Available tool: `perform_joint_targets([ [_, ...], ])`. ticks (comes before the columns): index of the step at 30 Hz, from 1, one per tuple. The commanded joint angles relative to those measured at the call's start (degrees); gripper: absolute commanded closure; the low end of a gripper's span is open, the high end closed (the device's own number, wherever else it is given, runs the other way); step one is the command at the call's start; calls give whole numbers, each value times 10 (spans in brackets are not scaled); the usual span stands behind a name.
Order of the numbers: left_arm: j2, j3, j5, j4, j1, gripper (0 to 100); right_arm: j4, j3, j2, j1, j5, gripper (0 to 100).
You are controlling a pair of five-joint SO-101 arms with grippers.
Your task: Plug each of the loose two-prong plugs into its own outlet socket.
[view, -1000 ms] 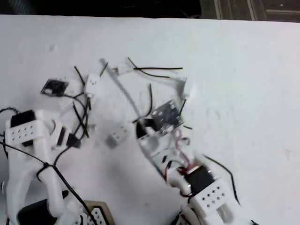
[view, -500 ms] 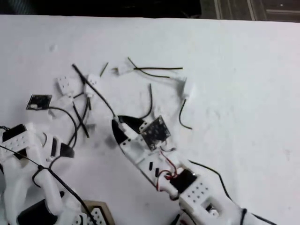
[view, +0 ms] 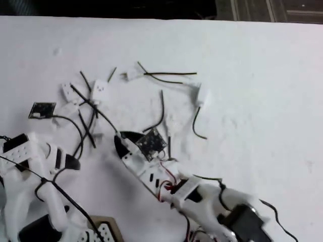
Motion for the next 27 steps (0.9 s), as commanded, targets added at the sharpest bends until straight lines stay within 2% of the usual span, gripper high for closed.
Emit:
perform_joint_targets([
  [1, -15, 0, 7, -6, -5, 694, -54, -25, 29, -1, 4, 982],
  [27, -14, 1, 7, -6, -5, 694, -165, -81, 182, 21, 51, 982],
])
